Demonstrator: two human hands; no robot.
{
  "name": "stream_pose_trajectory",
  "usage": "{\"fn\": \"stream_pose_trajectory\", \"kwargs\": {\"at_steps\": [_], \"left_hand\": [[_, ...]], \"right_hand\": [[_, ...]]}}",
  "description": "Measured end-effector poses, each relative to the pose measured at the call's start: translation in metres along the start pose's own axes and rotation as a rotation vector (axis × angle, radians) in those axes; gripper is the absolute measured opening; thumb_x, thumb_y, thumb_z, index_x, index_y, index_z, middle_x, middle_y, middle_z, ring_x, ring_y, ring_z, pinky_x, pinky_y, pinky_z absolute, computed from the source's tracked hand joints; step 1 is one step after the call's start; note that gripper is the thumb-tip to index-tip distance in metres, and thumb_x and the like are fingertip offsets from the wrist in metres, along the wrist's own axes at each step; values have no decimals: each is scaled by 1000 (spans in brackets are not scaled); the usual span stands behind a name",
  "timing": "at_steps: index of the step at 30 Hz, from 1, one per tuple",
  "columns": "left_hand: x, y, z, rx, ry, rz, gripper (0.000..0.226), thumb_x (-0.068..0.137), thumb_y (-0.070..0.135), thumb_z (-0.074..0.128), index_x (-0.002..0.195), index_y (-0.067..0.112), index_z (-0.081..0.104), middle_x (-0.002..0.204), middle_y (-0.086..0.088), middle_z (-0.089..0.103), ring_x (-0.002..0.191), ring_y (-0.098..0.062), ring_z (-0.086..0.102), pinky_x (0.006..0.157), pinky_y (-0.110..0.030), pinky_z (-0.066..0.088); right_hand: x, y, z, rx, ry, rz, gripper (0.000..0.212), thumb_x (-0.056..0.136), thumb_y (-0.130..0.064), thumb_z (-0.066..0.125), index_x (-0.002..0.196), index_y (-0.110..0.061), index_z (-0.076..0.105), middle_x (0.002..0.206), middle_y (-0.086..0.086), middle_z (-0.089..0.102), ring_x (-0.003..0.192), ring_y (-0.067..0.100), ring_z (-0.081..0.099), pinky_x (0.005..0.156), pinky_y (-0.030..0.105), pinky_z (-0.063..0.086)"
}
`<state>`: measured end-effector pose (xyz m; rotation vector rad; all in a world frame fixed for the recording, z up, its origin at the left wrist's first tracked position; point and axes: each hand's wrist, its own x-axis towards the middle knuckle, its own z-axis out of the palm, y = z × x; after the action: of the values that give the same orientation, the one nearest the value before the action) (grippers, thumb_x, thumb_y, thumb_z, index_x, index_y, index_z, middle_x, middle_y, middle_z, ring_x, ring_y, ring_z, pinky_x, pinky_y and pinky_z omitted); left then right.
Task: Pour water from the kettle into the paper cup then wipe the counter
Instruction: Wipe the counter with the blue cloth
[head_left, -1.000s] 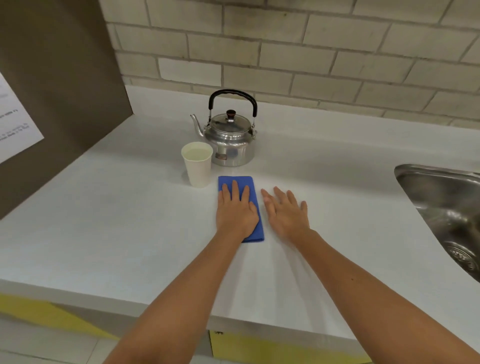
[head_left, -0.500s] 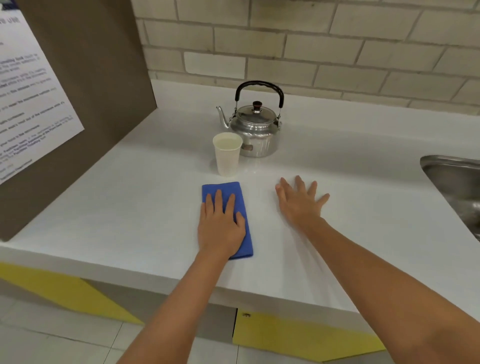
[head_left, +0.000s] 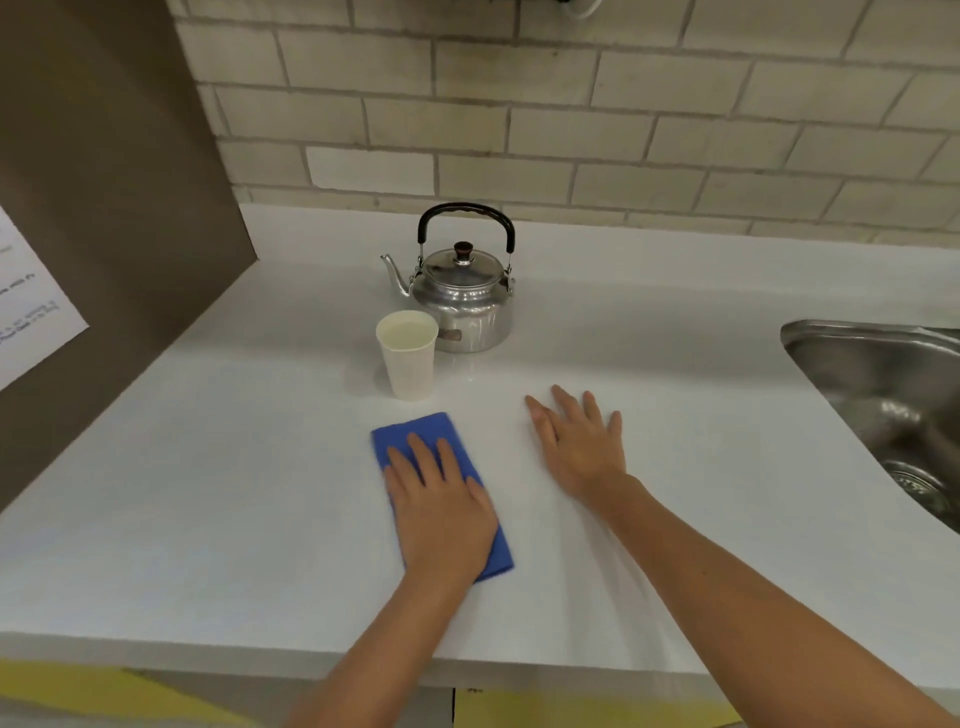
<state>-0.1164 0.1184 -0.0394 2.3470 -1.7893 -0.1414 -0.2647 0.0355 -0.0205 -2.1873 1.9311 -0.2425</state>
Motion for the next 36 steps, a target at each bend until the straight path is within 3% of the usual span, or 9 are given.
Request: {"fn": "stream_pose_trajectory", "kwargs": {"at_steps": [6,13,15,19,23,31,36], "left_hand": [[58,70,10,-72,-81,205,56,97,33,17,146,11,3,157,-18,-3,144,-37,-6,118,-45,-4],[103,72,5,-83,-139,264,51,99,31,14,146,15,3,158,-14,-3,145,-32,-6,119,-40,-3],[85,54,2,-117,-142,308,52,98,33,15,146,17,5,158,-11,-2,145,-29,-6,119,-38,-3],[32,-15,-8,-139,-69,382,51,96,37,22,146,28,13,159,-3,4,146,-22,-1,118,-33,-1],[15,-76,-24,-136,-66,289,51,95,41,26,144,35,16,159,1,2,146,-19,-2,118,-32,1],[92,-151,-31,-95,-10,126,54,95,39,27,146,26,14,158,-9,7,145,-29,3,118,-40,6],[169,-163,-32,-34,-4,107,54,95,34,29,146,19,15,156,-17,12,142,-37,11,118,-45,10]], "right_hand": [[9,8,-13,152,-5,19,51,97,-45,9,142,-32,29,152,-3,31,141,20,18,112,54,7],[13,10,-15,285,38,46,49,98,-42,11,139,-29,35,140,1,47,133,19,33,111,53,10],[13,5,-10,246,48,64,49,98,-42,13,138,-27,36,141,3,44,133,21,30,110,53,13],[13,-8,2,-25,17,91,53,94,-53,13,143,-35,19,151,2,26,138,26,19,110,57,15],[16,-29,12,-110,35,115,54,91,-58,16,141,-38,21,152,5,20,139,35,10,109,60,14],[21,-34,22,-98,91,97,49,91,-56,22,138,-42,26,153,-1,21,141,28,8,111,57,10],[21,-34,22,-42,94,94,50,93,-54,24,140,-40,27,155,1,19,143,27,6,116,51,5]]}}
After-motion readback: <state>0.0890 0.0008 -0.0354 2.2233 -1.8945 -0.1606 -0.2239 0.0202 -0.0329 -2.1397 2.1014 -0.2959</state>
